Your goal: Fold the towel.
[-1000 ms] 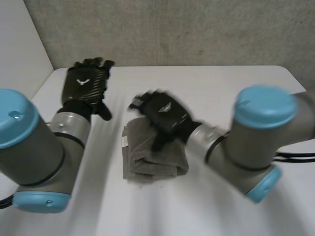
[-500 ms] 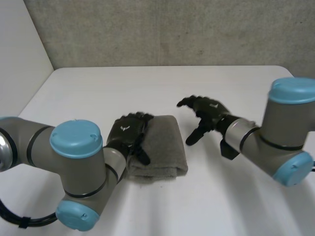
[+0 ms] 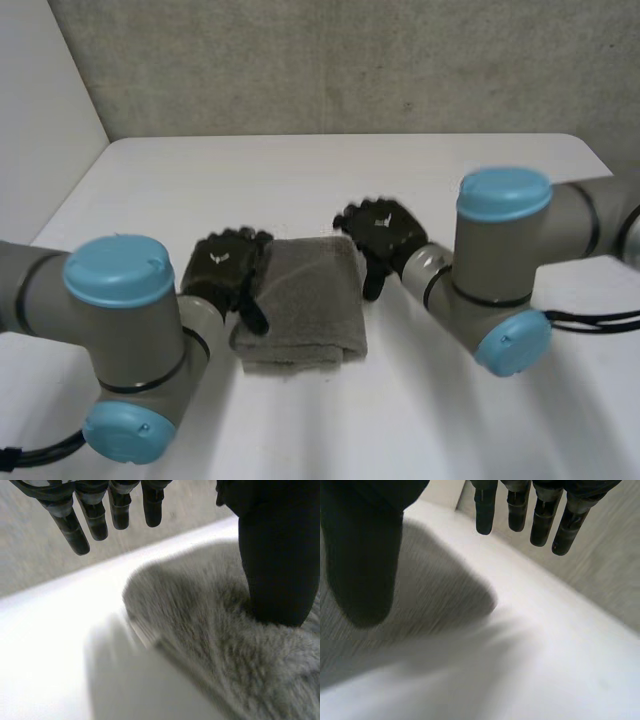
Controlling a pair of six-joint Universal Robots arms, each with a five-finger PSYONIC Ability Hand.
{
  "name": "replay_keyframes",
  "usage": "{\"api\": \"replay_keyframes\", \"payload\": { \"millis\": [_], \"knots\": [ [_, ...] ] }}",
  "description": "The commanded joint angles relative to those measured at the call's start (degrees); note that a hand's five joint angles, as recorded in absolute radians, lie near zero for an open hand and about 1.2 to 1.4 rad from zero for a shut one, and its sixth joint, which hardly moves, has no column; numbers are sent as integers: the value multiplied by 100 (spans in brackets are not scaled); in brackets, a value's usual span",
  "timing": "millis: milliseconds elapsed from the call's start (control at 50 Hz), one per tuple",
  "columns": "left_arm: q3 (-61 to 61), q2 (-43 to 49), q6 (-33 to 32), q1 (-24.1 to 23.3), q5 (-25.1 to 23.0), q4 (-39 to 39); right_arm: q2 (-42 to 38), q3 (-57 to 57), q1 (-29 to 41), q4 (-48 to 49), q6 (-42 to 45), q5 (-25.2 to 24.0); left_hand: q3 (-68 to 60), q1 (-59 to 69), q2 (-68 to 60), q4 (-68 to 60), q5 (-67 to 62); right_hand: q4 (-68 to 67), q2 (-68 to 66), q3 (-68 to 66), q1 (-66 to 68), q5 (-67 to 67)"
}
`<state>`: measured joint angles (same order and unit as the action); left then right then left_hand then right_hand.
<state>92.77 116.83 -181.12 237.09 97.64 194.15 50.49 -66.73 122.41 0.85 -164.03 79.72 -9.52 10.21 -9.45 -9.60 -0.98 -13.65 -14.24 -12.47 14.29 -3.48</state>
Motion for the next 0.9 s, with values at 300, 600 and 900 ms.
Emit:
{"api": "replay_keyframes", "payload": {
  "millis": [300,600,900],
  "knots": [
    [-1973,-2734,7,1084,10,-2803,2940,371,-1412,-1076,-877,861,-86,18,-94,-78,60,365,424,247,-429,348],
    [-1684,-2964,24,1111,-52,-2883,3142,-138,-1334,-1130,-885,861,-52,-16,-60,-45,94,365,424,247,-429,348],
    [-1376,-2973,7,1111,-52,-1986,3397,-561,-1325,-419,-868,887,-69,1,-77,-61,77,365,424,247,-429,348]
  ]
}}
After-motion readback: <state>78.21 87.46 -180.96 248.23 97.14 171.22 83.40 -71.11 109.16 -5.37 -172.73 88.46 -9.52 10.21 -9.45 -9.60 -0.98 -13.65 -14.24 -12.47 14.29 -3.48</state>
